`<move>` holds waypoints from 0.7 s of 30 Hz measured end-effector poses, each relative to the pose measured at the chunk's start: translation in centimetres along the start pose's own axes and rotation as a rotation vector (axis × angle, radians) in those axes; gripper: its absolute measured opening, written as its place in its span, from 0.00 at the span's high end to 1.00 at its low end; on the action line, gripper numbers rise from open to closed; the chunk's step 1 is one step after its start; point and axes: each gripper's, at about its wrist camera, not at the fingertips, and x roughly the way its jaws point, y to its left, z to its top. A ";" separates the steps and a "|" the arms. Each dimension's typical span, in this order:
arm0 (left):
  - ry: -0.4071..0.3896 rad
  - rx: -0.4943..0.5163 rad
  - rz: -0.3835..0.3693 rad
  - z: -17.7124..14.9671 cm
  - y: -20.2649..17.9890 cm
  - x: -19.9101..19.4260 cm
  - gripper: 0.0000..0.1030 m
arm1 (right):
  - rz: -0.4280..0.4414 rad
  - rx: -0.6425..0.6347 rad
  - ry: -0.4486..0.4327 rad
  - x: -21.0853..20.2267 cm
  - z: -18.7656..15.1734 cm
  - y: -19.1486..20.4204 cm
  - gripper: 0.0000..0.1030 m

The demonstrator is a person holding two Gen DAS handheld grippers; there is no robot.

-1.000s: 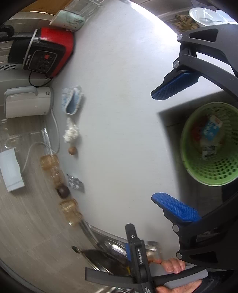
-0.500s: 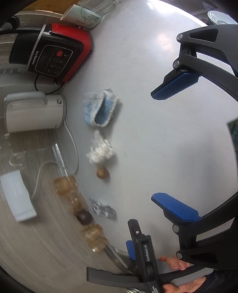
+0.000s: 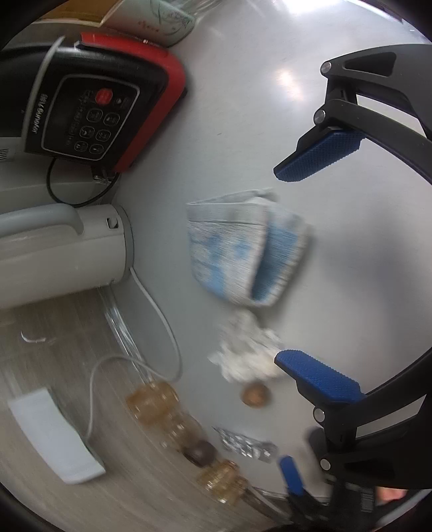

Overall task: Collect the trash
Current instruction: 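Move both tools back over the counter toward the tissue and blue cloth, then grasp the blue cloth with right tool while left tool grasps the white tissue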

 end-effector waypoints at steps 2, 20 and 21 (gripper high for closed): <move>0.001 0.005 -0.010 0.1 -0.4 0.1 0.07 | -0.006 -0.004 0.008 1.3 0.9 0.0 0.06; -0.016 -0.050 0.008 2.6 -5.5 1.6 0.19 | -0.035 -0.039 0.080 4.5 2.6 -2.0 0.82; -0.017 -0.057 0.019 2.7 -5.8 1.8 0.21 | -0.030 -0.031 0.078 4.1 2.5 -2.4 0.83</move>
